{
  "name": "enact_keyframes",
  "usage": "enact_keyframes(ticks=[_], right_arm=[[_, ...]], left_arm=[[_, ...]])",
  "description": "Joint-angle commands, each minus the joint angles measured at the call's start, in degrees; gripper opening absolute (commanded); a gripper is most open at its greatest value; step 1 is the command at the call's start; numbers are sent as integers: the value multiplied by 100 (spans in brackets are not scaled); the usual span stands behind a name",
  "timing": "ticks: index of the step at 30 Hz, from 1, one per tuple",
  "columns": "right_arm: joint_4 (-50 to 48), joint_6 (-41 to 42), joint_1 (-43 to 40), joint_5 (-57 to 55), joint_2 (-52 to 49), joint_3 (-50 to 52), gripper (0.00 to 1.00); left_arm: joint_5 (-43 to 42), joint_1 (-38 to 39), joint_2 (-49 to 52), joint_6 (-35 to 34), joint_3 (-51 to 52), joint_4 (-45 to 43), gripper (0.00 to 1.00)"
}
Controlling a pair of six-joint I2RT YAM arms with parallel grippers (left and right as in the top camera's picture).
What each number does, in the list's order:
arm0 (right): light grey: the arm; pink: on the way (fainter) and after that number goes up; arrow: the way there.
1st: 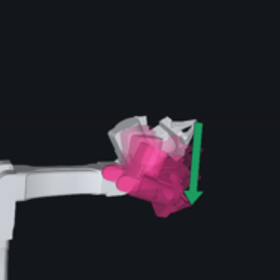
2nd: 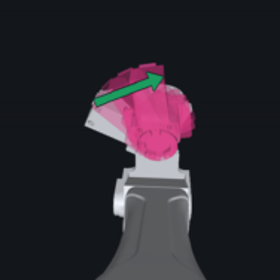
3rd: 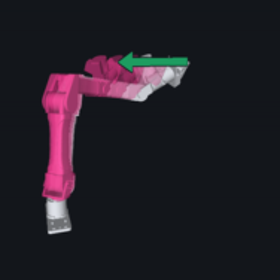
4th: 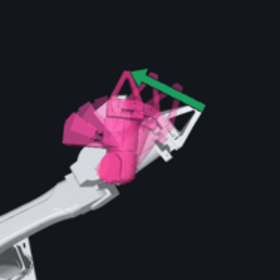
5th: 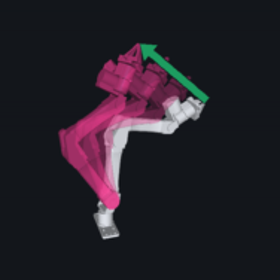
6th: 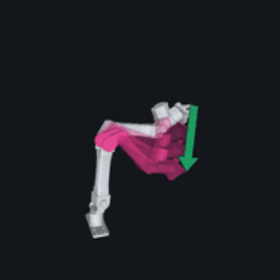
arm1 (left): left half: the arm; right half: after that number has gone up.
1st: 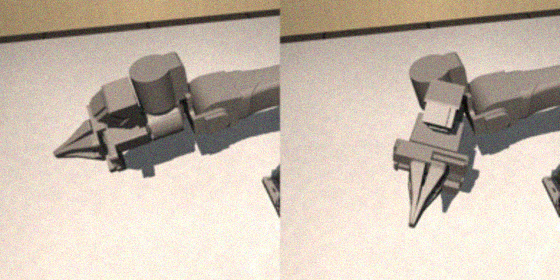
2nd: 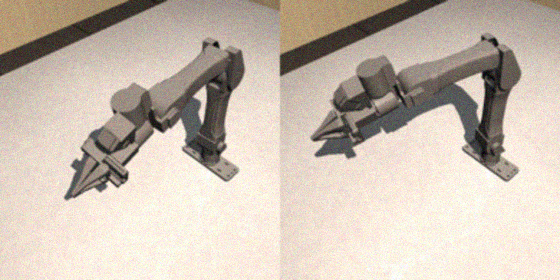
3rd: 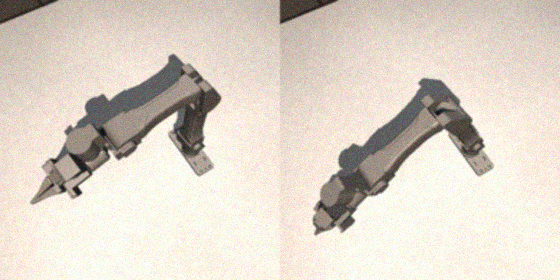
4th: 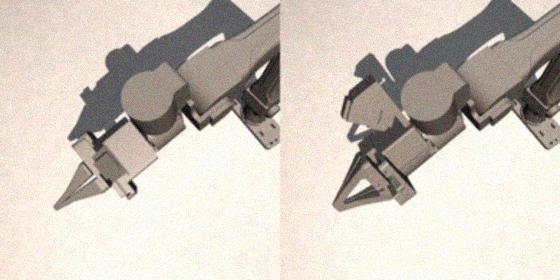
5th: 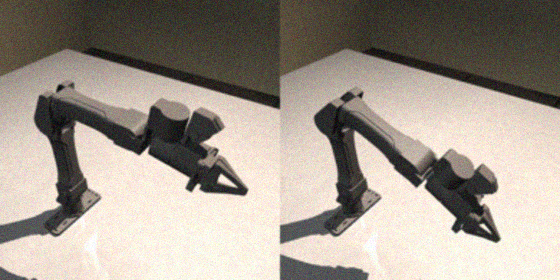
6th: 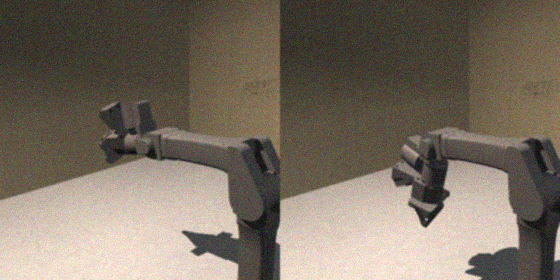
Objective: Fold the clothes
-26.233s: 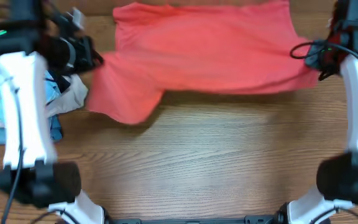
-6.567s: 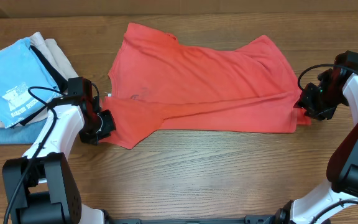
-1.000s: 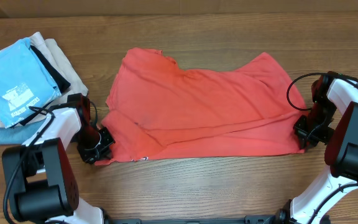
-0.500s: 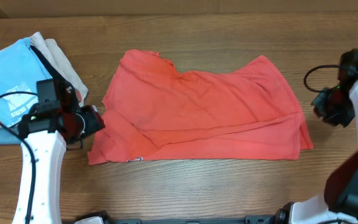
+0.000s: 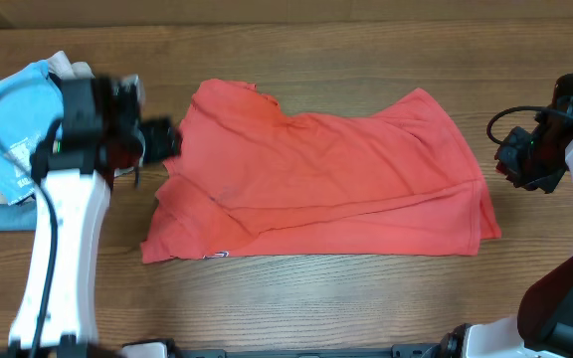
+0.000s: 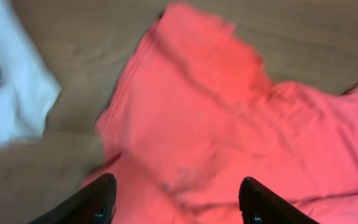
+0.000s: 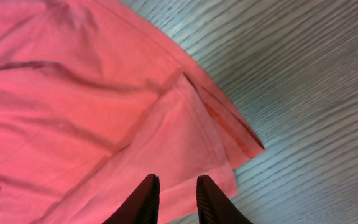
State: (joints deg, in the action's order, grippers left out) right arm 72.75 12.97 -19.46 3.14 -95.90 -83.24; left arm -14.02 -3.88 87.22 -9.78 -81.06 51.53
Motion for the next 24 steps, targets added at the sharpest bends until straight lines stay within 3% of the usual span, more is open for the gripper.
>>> enact_keyframes(ticks=[1,12,24], right_arm=[[-4,-125,-20,173,48,-83,24],[-7,-122,-20,219,48,-83,24],[-26,-122,-17,214,48,-83,25]], left_arm=[[-234,94,1029,431,-1178,251,68],[-1123,92,4444,557,-4649,778,68],[-1279,96,5880,505,-5125,151,64]])
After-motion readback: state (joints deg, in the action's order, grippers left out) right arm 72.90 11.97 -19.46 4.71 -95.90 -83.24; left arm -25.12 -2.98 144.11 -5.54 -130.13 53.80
